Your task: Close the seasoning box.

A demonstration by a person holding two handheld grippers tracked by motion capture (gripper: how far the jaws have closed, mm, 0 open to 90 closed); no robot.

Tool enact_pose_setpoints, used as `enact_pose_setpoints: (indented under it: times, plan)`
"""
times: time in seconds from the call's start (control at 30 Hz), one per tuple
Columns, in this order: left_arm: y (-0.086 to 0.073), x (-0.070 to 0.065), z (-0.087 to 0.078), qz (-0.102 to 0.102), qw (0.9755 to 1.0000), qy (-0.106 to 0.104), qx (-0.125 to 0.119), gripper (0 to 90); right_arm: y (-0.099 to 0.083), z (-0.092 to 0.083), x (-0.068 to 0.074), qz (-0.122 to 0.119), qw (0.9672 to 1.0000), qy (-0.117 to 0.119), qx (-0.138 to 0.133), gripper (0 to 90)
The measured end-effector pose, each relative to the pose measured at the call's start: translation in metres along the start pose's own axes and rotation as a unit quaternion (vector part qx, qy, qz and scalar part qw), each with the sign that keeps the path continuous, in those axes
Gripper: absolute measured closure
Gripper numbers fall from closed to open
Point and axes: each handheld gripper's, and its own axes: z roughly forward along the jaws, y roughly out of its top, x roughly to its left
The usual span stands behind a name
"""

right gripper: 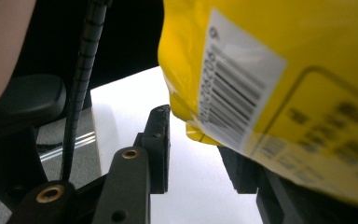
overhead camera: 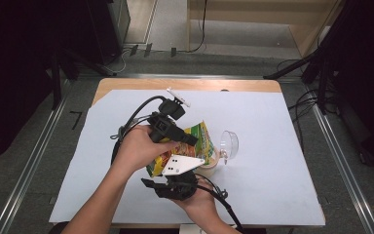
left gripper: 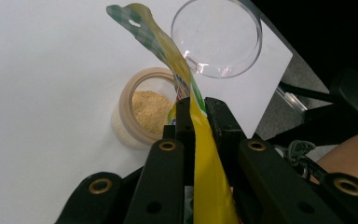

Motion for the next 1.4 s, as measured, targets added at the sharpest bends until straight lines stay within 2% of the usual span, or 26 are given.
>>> enact_pose_setpoints:
  times: [0.17,0.37,0.53,0.7,0.8,0.83,0.9,0.97,1.1,1.3,1.4]
  plan:
    - [-0.002,0.002,-0.002,0.003,1.0000,0.001,0.004,87.1,-0.002,0.003,0.003,-0.008,0.9999,-0.002,0.006,58.6]
    - [-0.005,0.004,-0.005,0.000,1.0000,0.005,0.007,87.5,-0.005,0.005,0.003,-0.010,0.9999,-0.004,0.011,54.5]
    - [-0.008,0.007,-0.009,-0.004,1.0000,0.005,0.004,87.7,-0.008,0.003,0.002,-0.016,0.9996,-0.017,0.014,50.9]
    - [-0.009,0.009,-0.008,-0.010,0.9999,0.006,0.008,87.6,-0.010,0.004,-0.003,-0.003,0.9998,-0.014,0.015,50.4]
    - [-0.010,0.010,-0.010,-0.011,0.9999,0.005,0.006,87.6,-0.011,0.005,-0.003,-0.009,0.9995,-0.022,0.019,50.1]
    - [-0.011,0.011,-0.012,-0.012,0.9999,0.005,0.004,87.6,-0.011,0.005,-0.004,-0.014,0.9992,-0.031,0.021,50.0]
    - [-0.012,0.013,-0.013,-0.015,0.9999,0.005,0.000,87.6,-0.012,0.003,-0.006,-0.010,0.9990,-0.039,0.021,50.1]
    - [-0.013,0.015,-0.013,-0.016,0.9998,0.007,0.004,87.6,-0.013,0.003,-0.009,-0.002,0.9990,-0.038,0.023,49.8]
    - [-0.014,0.017,-0.009,-0.019,0.9997,0.008,0.012,87.4,-0.017,0.006,-0.011,-0.001,0.9988,-0.036,0.032,49.9]
    - [-0.014,0.021,-0.006,-0.026,0.9996,-0.005,0.012,84.5,-0.019,0.006,-0.012,-0.009,0.9988,-0.032,0.037,51.6]
    - [-0.011,0.023,0.001,-0.022,0.9996,-0.012,0.011,83.3,-0.020,0.006,-0.014,-0.010,0.9986,-0.032,0.040,52.3]
